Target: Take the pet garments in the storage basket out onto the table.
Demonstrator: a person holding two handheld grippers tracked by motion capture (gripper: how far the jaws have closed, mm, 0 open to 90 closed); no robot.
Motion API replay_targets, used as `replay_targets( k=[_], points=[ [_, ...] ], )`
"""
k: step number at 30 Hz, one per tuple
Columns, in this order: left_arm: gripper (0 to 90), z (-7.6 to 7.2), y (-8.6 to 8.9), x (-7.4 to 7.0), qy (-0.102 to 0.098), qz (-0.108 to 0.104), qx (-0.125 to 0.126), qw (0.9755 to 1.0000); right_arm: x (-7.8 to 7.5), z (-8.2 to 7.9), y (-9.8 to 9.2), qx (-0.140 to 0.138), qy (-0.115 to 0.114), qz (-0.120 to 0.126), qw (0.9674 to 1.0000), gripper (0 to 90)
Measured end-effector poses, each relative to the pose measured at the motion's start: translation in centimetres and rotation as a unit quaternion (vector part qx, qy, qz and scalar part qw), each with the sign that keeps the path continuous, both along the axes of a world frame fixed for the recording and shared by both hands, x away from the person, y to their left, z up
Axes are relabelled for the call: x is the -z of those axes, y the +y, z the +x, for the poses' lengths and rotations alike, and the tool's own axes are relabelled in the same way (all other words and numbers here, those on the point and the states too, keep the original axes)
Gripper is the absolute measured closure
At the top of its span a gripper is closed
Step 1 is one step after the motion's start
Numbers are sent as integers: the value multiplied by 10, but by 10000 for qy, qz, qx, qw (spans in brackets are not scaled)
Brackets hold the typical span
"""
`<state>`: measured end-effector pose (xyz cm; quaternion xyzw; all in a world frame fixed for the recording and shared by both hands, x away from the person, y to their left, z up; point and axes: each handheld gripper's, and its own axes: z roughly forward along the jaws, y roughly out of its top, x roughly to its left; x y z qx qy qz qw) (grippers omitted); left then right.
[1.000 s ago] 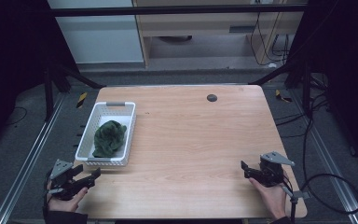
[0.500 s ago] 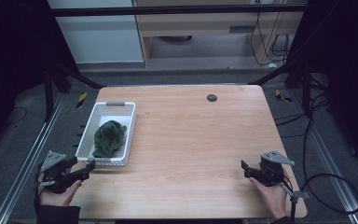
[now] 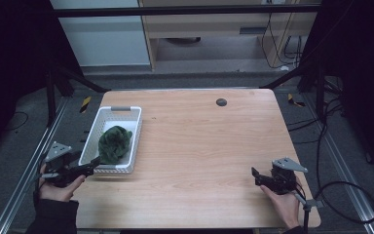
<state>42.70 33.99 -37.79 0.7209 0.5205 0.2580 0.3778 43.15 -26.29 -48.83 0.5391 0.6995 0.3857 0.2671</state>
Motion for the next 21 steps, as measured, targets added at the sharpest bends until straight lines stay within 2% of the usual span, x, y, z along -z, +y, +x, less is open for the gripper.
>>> replay_targets(
  k=[4,11,21],
  points=[
    [226,7,-1,-4,36,90,29,9999,0,0,0,-4,19,20,10000,169],
    [221,23,-4,-10,219,199,123,9995,1,1,1,-27,19,-35,10000,169],
    [217,45,-11,-15,367,537,196,9977,1,0,1,-40,31,-39,10000,168]
  ],
)
